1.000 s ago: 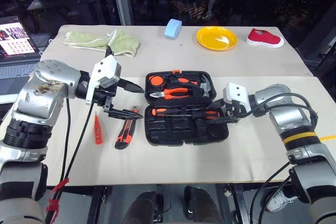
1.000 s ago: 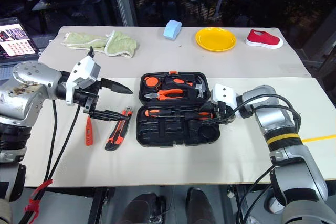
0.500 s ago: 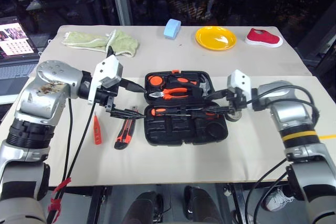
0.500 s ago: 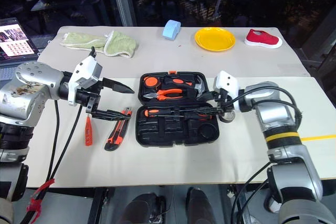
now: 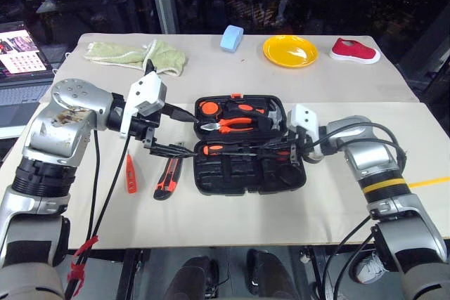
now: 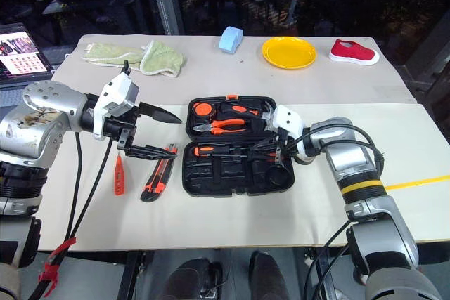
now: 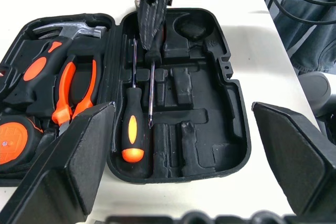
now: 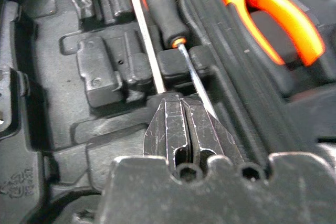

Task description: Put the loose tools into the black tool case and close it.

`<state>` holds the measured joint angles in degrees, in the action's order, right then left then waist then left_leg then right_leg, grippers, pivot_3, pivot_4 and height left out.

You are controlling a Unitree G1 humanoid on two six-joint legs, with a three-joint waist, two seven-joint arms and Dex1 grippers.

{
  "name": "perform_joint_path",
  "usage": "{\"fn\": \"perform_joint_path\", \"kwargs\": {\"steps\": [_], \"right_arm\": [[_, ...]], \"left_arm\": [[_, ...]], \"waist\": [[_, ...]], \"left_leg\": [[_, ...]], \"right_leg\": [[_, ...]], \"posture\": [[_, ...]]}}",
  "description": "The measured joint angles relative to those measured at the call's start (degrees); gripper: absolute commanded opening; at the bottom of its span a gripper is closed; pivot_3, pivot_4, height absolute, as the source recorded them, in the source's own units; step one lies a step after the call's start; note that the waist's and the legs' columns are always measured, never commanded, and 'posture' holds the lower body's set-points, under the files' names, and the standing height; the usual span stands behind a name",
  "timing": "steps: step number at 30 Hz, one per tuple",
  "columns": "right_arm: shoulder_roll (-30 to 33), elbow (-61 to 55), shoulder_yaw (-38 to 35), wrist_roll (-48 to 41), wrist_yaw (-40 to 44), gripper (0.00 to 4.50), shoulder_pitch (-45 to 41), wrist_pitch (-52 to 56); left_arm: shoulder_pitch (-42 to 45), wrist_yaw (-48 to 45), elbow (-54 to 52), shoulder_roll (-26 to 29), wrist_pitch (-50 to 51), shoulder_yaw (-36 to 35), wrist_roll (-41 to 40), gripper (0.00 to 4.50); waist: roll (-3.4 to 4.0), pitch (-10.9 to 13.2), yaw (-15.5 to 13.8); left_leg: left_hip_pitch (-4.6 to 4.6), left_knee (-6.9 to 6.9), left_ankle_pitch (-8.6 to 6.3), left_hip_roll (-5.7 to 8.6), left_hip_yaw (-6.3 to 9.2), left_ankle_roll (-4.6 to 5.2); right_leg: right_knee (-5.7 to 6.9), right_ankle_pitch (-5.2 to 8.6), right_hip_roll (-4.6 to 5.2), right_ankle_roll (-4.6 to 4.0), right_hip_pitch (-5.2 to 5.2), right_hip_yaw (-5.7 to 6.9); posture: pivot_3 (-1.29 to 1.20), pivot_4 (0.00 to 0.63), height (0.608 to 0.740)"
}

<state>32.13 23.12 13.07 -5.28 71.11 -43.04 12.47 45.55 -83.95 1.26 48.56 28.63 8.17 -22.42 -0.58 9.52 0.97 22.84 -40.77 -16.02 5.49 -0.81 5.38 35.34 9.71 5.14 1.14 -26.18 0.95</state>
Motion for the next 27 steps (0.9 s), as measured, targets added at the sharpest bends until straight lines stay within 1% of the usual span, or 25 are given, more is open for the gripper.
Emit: {"fn": "perform_joint_path", "kwargs": {"steps": [4,11,15,19,22,23,24,25,27], "right_arm": [[-0.34,0.00,0.45,0.77,0.02,0.02,0.02,-0.28],[-0.14,-0.01,1.17,2.38,0.07,0.02,0.64,-4.84],[-0.16,-0.16,1.07,2.46,-0.05,0.02,0.66,-4.82],[0.08,-6.06,-1.04,-0.94,-0.15,0.02,2.76,1.49],[0.81,-14.78,-4.90,-6.67,-1.25,0.02,4.28,9.15],[1.64,-20.49,-7.72,-9.87,-2.32,0.02,5.83,12.74],[2.89,-26.11,-10.85,-13.26,-3.26,0.59,7.60,16.36],[3.95,-30.41,-13.24,-15.82,-3.87,0.82,9.10,18.77],[6.67,-39.29,-18.25,-21.59,-5.24,1.44,12.57,24.42]], "left_arm": [[0.00,0.01,0.21,-0.22,-0.01,0.00,0.10,4.50],[0.00,-0.05,0.87,-0.57,-0.52,0.00,0.81,4.50],[0.03,-0.02,1.10,-0.96,-0.95,0.00,1.03,4.50],[-0.45,1.29,0.90,-0.99,-0.50,-0.22,1.18,4.50],[-3.39,3.88,-0.68,-0.91,1.01,-1.37,0.99,4.50],[-6.30,6.05,-3.20,-0.57,2.92,-3.47,0.34,4.50],[-10.07,8.65,-5.37,0.26,5.28,-6.35,-0.28,4.50],[-13.54,10.69,-7.20,1.09,7.11,-9.04,-0.47,4.50],[-23.22,15.27,-11.07,3.79,12.33,-16.49,-0.93,4.50]], "waist": [[0.00,0.00,0.03],[-0.02,-0.03,0.05],[-0.03,-0.03,0.04],[-0.02,-0.03,-0.10],[-0.01,-0.02,-0.11],[-0.01,-0.02,-0.13],[-0.01,-0.02,-0.13],[-0.01,-0.02,-0.10],[-0.02,-0.02,-0.05]], "left_leg": [[-0.02,0.00,0.00,0.00,-0.01,0.00],[-0.11,0.00,-0.01,0.00,-0.01,-0.01],[-0.12,0.00,-0.01,0.00,-0.01,-0.02],[-0.01,-0.01,0.00,0.00,0.00,0.00],[0.08,-0.02,0.02,0.00,0.00,0.04],[0.09,0.03,0.02,0.00,0.00,0.04],[0.11,0.04,0.00,-0.02,0.08,0.06],[0.10,0.12,0.00,-0.03,0.09,0.06],[0.05,0.19,-0.02,-0.11,0.14,0.05]], "right_leg": [[0.03,0.00,-0.01,0.00,0.00,0.00],[0.10,0.01,-0.02,-0.01,0.04,0.01],[0.13,0.01,-0.01,-0.02,0.04,0.00],[0.35,0.02,0.03,-0.04,-0.09,-0.03],[0.47,0.02,0.04,-0.04,-0.14,-0.05],[0.45,0.02,0.05,-0.04,-0.17,-0.07],[0.48,0.03,0.05,-0.04,-0.18,-0.09],[0.44,0.03,0.02,-0.04,-0.21,-0.08],[0.44,0.04,-0.05,-0.07,-0.20,-0.06]], "posture": [[0.00,0.150,0.732],[0.00,0.150,0.732],[0.00,0.150,0.732],[0.00,0.150,0.732],[0.00,0.150,0.732],[0.00,0.150,0.732],[0.00,0.150,0.732],[0.00,0.150,0.732],[0.00,0.150,0.732]]}}
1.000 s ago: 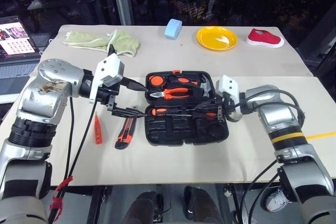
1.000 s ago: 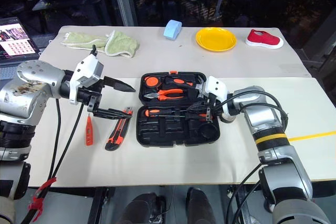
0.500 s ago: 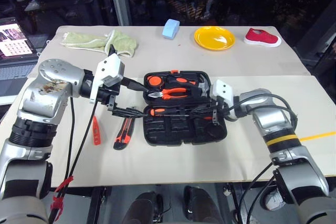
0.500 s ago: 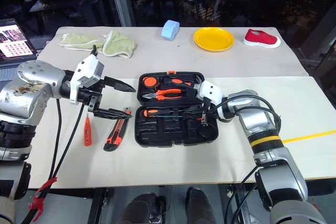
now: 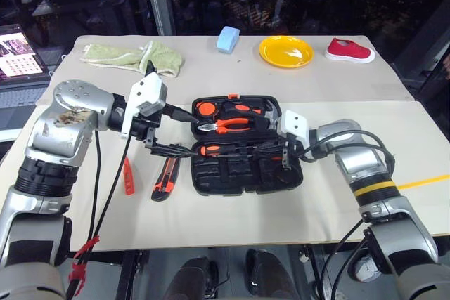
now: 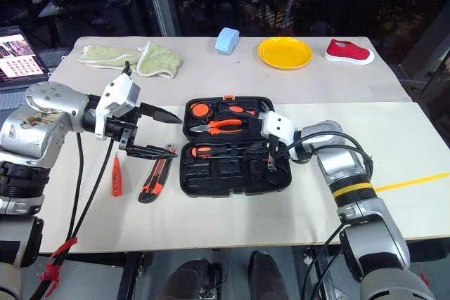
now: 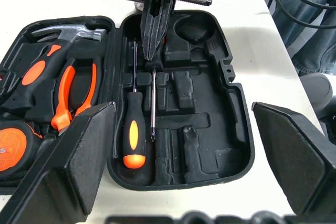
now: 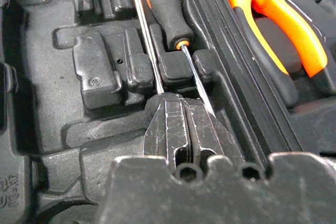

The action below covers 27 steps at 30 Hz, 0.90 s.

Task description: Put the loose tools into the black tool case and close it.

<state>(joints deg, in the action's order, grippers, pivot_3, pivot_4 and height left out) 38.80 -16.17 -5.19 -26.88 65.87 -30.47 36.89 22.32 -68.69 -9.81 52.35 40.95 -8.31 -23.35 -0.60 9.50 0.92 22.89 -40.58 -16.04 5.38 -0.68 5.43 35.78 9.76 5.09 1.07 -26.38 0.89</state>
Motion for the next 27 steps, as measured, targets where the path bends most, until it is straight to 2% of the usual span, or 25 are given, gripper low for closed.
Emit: {"fn": "perform_joint_path", "kwargs": {"steps": [5,8,9,12,14,16,21,24,27], "right_arm": [[0.75,-10.06,-1.74,-9.57,-1.94,3.19,3.19,6.00],[1.69,-12.48,-2.08,-12.72,-2.33,4.28,3.41,6.77],[2.02,-12.92,-2.04,-12.85,-2.27,4.49,3.40,6.77],[3.78,-12.98,0.01,-11.50,-1.57,4.49,3.44,4.46],[4.55,-12.38,2.07,-9.26,-0.82,4.49,3.53,2.02],[4.74,-11.06,3.64,-7.45,-0.83,4.49,3.72,0.11],[4.93,-9.93,4.69,-6.20,-1.52,4.49,4.56,-1.71],[4.64,-10.34,4.60,-5.74,-3.18,4.49,5.43,-2.40],[3.70,-11.00,4.79,-5.10,-5.46,4.49,7.28,-3.06]], "left_arm": [[-22.42,2.77,-8.42,3.31,6.03,-19.03,-0.48,4.50],[-29.90,4.25,-9.31,3.61,8.56,-27.55,0.25,4.50],[-30.98,4.60,-9.61,3.75,9.40,-28.83,0.45,4.50],[-32.55,7.07,-11.19,4.28,13.62,-30.40,0.23,4.50],[-29.51,9.64,-12.42,4.31,18.51,-29.02,-1.65,4.50],[-23.80,13.10,-12.98,4.38,25.36,-26.09,-3.92,4.50],[-9.65,20.90,-11.70,4.59,43.93,-19.10,-6.83,4.50],[-3.04,26.64,-8.43,3.76,49.57,-14.93,-6.98,4.50],[0.96,35.03,-2.54,1.81,50.98,-9.94,-7.88,4.50]], "waist": [[-0.01,0.03,-0.17],[-0.06,0.03,-1.22],[-0.05,0.04,-1.56],[-0.06,0.04,-2.38],[-0.14,0.03,-2.72],[-0.21,0.04,-2.84],[-0.26,0.04,-2.35],[-0.29,0.02,-2.04],[-0.29,0.02,-1.46]], "left_leg": [[-0.18,0.06,-0.10,-0.01,0.03,-0.18],[-0.63,0.12,-0.09,-0.01,0.05,-0.27],[-0.70,0.13,-0.11,-0.01,0.04,-0.24],[-1.11,0.13,-0.35,-0.01,0.07,0.15],[-1.24,0.13,-0.36,-0.01,0.08,0.17],[-1.25,0.13,-0.14,-0.01,0.08,-0.21],[-1.25,0.50,-0.11,0.02,0.08,-0.33],[-1.22,0.75,-0.07,0.07,0.08,-0.40],[-1.13,0.83,-0.07,0.07,0.11,-0.49]], "right_leg": [[-0.51,0.11,0.05,-0.15,0.18,0.05],[-0.61,0.10,0.13,-0.15,0.57,0.14],[-0.64,0.10,0.14,-0.14,0.67,0.15],[-0.77,0.13,0.19,-0.06,1.18,0.25],[-0.77,0.19,0.18,0.05,1.30,0.29],[-0.75,0.14,0.13,-0.03,1.26,0.29],[-0.69,0.11,0.07,-0.08,1.07,0.28],[-0.70,0.11,0.07,-0.10,1.10,0.36],[-0.70,0.12,0.06,-0.12,0.99,0.37]], "posture": [[0.00,0.150,0.732],[0.00,0.150,0.732],[0.00,0.150,0.732],[0.00,0.150,0.732],[0.00,0.150,0.732],[0.00,0.150,0.732],[0.00,0.150,0.732],[0.00,0.150,0.732],[0.00,0.150,0.732]]}}
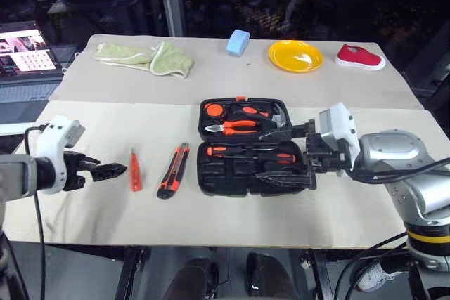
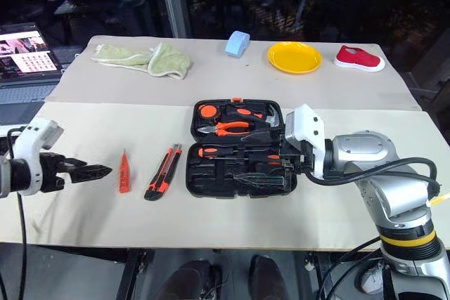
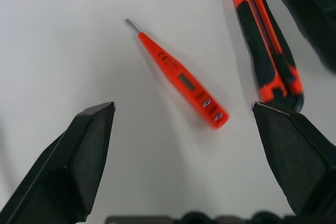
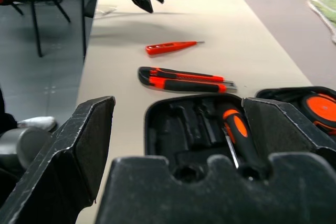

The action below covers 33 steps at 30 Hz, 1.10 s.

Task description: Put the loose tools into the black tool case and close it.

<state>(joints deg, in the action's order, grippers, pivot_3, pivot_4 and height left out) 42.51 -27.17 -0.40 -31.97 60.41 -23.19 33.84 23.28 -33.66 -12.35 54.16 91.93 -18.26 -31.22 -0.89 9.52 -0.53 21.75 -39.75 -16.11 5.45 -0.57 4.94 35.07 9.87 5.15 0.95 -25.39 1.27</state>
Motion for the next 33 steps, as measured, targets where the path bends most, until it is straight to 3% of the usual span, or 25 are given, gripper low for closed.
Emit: {"fn": "perform_joint_path", "kwargs": {"steps": [11,20,23,32,33], "right_arm": [[-2.38,-3.75,0.57,0.28,-5.89,4.49,4.16,-0.78],[-3.34,-4.52,0.79,-0.74,-8.47,4.49,4.42,-0.77],[-3.55,-5.01,0.79,-1.03,-9.15,4.50,4.52,-0.76],[-3.00,-6.12,0.28,-2.82,-10.00,4.50,6.02,-0.75],[-2.73,-6.15,-0.01,-3.09,-10.02,4.50,6.05,-0.75]], "left_arm": [[9.93,19.04,11.73,-1.13,0.37,10.70,-14.36,4.50],[10.23,32.21,12.02,-0.12,-0.60,15.61,-28.99,4.50],[9.73,35.80,12.07,0.27,-0.69,16.32,-33.16,3.81],[10.30,41.85,16.13,0.86,-0.76,17.18,-38.71,0.48],[10.48,41.83,16.74,0.88,-0.76,17.19,-38.87,0.42]], "waist": [[-0.08,0.05,-0.13],[-0.06,0.02,-0.18],[-0.04,0.01,-0.17],[0.15,-0.11,-0.25],[0.15,-0.11,-0.27]], "left_leg": [[-0.14,-0.04,0.09,0.00,0.10,-0.17],[-0.41,0.00,0.09,0.01,0.09,-0.18],[-0.52,0.02,0.09,0.01,0.09,-0.18],[-0.58,0.04,0.09,0.02,0.05,-0.18],[-0.59,0.05,0.09,0.02,0.05,-0.18]], "right_leg": [[0.00,0.02,0.02,-0.02,0.12,-0.13],[0.00,0.03,0.03,-0.01,0.19,-0.21],[0.02,0.03,0.03,-0.01,0.24,-0.24],[0.02,0.04,0.02,0.00,0.29,-0.27],[0.02,0.04,0.03,0.00,0.29,-0.27]], "posture": [[0.00,0.150,0.732],[0.00,0.150,0.732],[0.00,0.150,0.732],[0.00,0.150,0.732],[0.00,0.150,0.732]]}}
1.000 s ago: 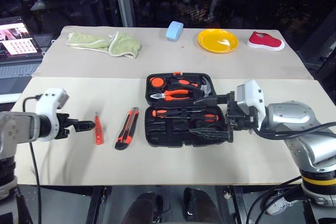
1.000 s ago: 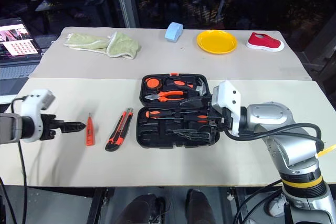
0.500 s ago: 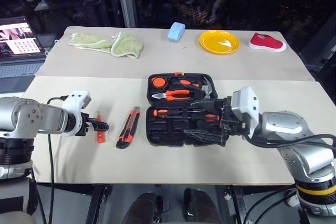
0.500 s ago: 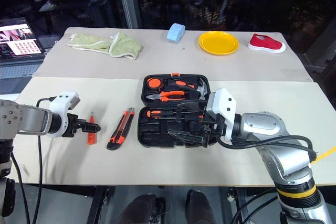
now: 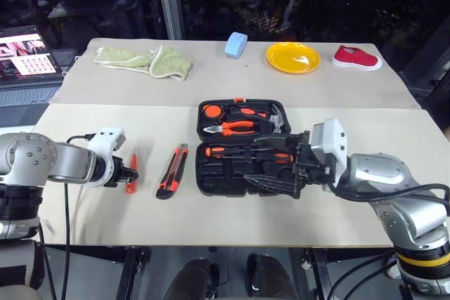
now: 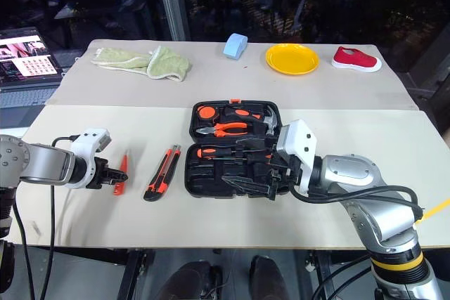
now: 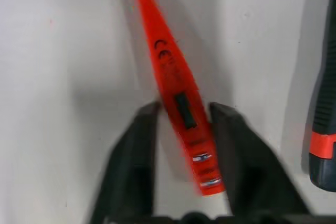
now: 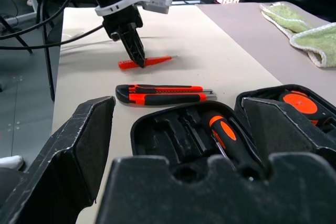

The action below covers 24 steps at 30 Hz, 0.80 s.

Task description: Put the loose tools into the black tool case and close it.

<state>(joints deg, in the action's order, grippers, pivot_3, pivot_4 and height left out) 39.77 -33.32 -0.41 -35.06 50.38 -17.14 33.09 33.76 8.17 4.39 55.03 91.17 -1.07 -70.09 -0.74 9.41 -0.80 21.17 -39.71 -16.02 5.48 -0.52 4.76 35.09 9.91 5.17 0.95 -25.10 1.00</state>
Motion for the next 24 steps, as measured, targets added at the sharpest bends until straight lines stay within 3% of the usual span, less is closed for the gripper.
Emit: {"fn": "perform_joint_path", "kwargs": {"steps": [8,10,12,14,15,16,21,24], "right_arm": [[1.38,-0.63,-1.05,-1.25,-0.45,4.50,0.64,0.14],[1.97,-0.85,-1.37,-1.69,-0.44,4.50,0.93,0.25],[3.25,-1.28,-2.05,-2.20,-0.23,4.50,2.23,0.59],[5.13,-1.46,-2.57,-2.24,0.50,4.50,3.74,1.15],[6.50,-1.82,-3.00,-2.26,0.94,4.50,5.21,1.41],[6.89,-2.03,-3.12,-2.28,1.06,4.50,5.66,1.54],[7.22,-3.44,-6.07,-3.25,0.07,4.50,8.99,2.20],[7.64,-5.42,-8.35,-4.03,-1.32,4.50,12.01,3.00]], "left_arm": [[2.48,-6.66,2.58,1.96,0.17,2.80,4.99,0.42],[3.94,-14.34,1.17,5.17,-2.91,8.82,9.46,0.42],[6.08,-28.02,-0.63,10.23,-12.78,18.40,18.97,0.42],[10.10,-41.41,-0.94,13.64,-28.05,26.19,31.07,0.42],[14.64,-52.22,-0.55,15.18,-41.25,31.23,41.19,0.42],[16.79,-56.65,-0.36,15.21,-46.31,32.31,44.83,0.42],[25.00,-74.46,3.32,2.37,-58.46,36.18,53.89,0.42],[27.38,-80.39,6.09,-6.45,-61.78,38.71,57.71,0.42]], "waist": [[0.01,-0.02,0.24],[-0.04,0.02,0.26],[-0.18,0.10,0.23],[-0.27,0.16,-0.08],[-0.29,0.17,-0.62],[-0.29,0.16,-0.71],[-0.28,0.13,-1.73],[-0.41,0.16,-1.53]], "left_leg": [[-0.02,0.04,0.06,0.00,-0.04,-0.11],[0.02,0.04,0.10,-0.01,-0.05,-0.17],[0.16,0.07,0.12,-0.01,-0.11,-0.22],[0.38,0.06,0.16,-0.01,-0.16,-0.28],[0.55,0.03,0.17,-0.01,-0.11,-0.29],[0.58,0.03,0.16,0.00,-0.11,-0.29],[1.01,-0.18,0.09,0.00,-0.02,-0.08],[1.89,-0.55,0.44,0.00,0.05,0.55]], "right_leg": [[0.01,0.02,-0.02,-0.03,-0.01,-0.03],[0.02,0.04,-0.02,-0.05,-0.02,-0.04],[0.05,0.06,-0.01,-0.12,-0.02,-0.06],[-0.02,0.04,0.02,-0.23,-0.11,0.04],[-0.16,0.01,0.08,-0.26,-0.15,0.21],[-0.19,0.01,0.13,-0.25,-0.15,0.23],[-0.20,0.04,0.14,-0.12,-0.32,0.24],[0.02,0.01,0.09,-0.16,-1.19,0.25]], "posture": [[0.00,0.150,0.732],[0.00,0.150,0.732],[0.00,0.150,0.732],[0.00,0.150,0.732],[0.00,0.150,0.732],[0.00,0.150,0.732],[0.00,0.150,0.732],[0.00,0.150,0.732]]}}
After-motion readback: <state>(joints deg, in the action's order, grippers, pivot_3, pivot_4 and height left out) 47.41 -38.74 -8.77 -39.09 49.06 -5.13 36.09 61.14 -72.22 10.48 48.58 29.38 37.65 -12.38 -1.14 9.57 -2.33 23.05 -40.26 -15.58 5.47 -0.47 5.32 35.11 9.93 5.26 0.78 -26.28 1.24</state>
